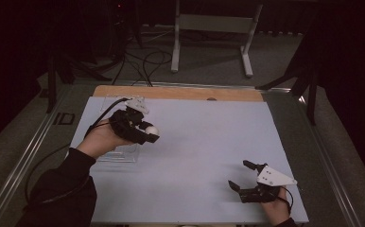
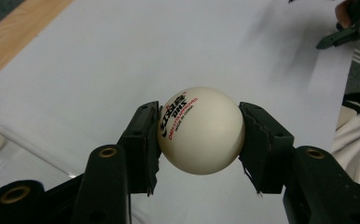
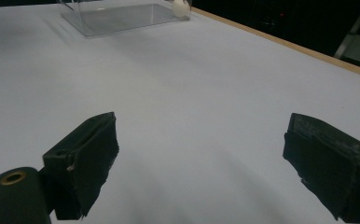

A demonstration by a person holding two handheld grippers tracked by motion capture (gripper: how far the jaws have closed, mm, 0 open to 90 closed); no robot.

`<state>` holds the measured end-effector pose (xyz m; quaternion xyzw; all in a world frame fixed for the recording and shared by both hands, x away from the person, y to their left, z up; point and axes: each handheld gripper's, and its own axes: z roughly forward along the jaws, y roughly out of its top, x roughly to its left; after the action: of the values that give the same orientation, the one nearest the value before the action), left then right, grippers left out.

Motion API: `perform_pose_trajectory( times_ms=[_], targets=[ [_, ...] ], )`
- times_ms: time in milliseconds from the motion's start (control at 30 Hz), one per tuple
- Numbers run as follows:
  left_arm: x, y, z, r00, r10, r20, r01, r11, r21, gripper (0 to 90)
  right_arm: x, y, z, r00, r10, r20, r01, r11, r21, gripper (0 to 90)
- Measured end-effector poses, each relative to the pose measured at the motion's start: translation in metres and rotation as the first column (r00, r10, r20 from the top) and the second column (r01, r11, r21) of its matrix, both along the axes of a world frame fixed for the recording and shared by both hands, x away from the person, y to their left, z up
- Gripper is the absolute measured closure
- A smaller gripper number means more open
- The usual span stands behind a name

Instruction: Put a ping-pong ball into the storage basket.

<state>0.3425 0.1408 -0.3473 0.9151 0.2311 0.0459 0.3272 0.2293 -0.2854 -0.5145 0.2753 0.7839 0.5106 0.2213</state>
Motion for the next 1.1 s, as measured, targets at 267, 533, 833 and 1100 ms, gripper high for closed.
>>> perform_pose_trajectory(
  times_ms=[267,533,833,1100],
  targets=[
    [0.003,0.011,0.003,0.9986,0.051,0.010,-0.051,0.9987,-0.008,52.2,0.000,0.000,0.000,1.0000,0.000,-0.001,0.000,1.000,0.000,10.0],
    [0.006,0.021,0.005,0.9911,0.125,0.046,-0.125,0.9922,-0.003,52.2,0.000,0.000,0.000,1.0000,0.000,-0.002,0.000,1.000,-0.003,10.0],
    [0.010,0.033,0.009,0.9638,0.255,0.079,-0.253,0.9669,-0.035,52.2,0.000,0.000,0.000,1.0000,-0.001,-0.004,0.001,1.000,-0.004,10.0],
    [0.012,0.038,0.006,0.9243,0.363,0.118,-0.362,0.9316,-0.029,52.2,0.001,0.000,-0.001,1.0000,0.001,-0.007,-0.001,1.000,-0.003,10.0]
  ],
)
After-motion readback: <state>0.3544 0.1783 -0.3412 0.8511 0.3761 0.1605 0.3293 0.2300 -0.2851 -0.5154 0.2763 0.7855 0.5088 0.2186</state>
